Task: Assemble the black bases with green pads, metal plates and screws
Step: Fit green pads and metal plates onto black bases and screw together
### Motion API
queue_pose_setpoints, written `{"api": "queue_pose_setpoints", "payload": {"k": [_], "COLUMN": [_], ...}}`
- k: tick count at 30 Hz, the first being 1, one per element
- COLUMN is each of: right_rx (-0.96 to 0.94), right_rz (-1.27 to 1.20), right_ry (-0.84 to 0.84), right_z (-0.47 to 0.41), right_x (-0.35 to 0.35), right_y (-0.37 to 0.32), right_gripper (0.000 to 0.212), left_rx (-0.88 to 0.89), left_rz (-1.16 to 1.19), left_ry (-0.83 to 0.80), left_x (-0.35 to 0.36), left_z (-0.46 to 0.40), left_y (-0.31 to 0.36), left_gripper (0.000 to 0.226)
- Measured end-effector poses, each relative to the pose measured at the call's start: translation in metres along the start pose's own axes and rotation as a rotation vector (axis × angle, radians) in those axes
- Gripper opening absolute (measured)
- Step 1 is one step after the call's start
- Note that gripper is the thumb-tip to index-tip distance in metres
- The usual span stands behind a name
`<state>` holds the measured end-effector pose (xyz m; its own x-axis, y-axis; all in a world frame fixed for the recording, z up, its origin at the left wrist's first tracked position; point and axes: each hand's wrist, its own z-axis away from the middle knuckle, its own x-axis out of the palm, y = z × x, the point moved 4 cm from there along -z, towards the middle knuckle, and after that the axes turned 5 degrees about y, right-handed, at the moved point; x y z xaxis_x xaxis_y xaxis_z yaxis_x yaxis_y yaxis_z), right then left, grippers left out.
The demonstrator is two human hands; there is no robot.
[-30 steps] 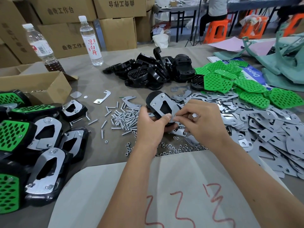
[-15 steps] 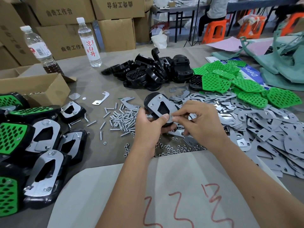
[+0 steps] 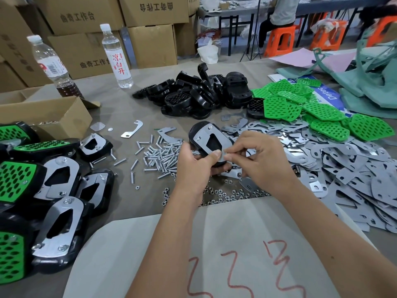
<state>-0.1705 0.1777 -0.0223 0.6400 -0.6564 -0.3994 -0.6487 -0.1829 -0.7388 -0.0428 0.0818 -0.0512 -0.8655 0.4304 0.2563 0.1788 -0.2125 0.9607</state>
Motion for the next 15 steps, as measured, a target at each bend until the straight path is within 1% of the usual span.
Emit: {"api": "queue_pose_setpoints", "payload": {"k": [3, 5, 9, 12, 15], "right_rx": [-0.011, 0.005, -0.014, -0.03, -0.032], "right_rz": [0.002, -0.013, 0.045, 0.056, 0.097], "right_ry": [-0.076, -0.085, 0.032, 0.078, 0.159], "right_z": [0.0003, -0.0003, 0.0002, 0.0001, 0.0009], "right_x": [-0.0006, -0.002, -0.0019, 0.0003, 0.0002], "right_y": [0.0017, 0.0042, 0.0035, 0.002, 0.0007], "right_gripper": [0.019, 0.023, 0.016, 0.008, 0.021], "left_rx": [-0.006, -0.005, 0.006, 0.007, 0.017], "left_rz": [-0.004, -0.007, 0.017, 0.022, 0.019], "left_ry": [-0.002, -0.003, 0.004, 0.018, 0.025], "left_x": [0.0, 0.0003, 0.0013, 0.0025, 0.0026], "left_z": [-0.0008, -0.0002, 0.0014, 0.0021, 0.0022], "left_y": [-0.0003, 0.0004, 0.0021, 0.0021, 0.0011], "left_gripper": [0.03, 0.031, 0.031, 0.031, 0.029]}}
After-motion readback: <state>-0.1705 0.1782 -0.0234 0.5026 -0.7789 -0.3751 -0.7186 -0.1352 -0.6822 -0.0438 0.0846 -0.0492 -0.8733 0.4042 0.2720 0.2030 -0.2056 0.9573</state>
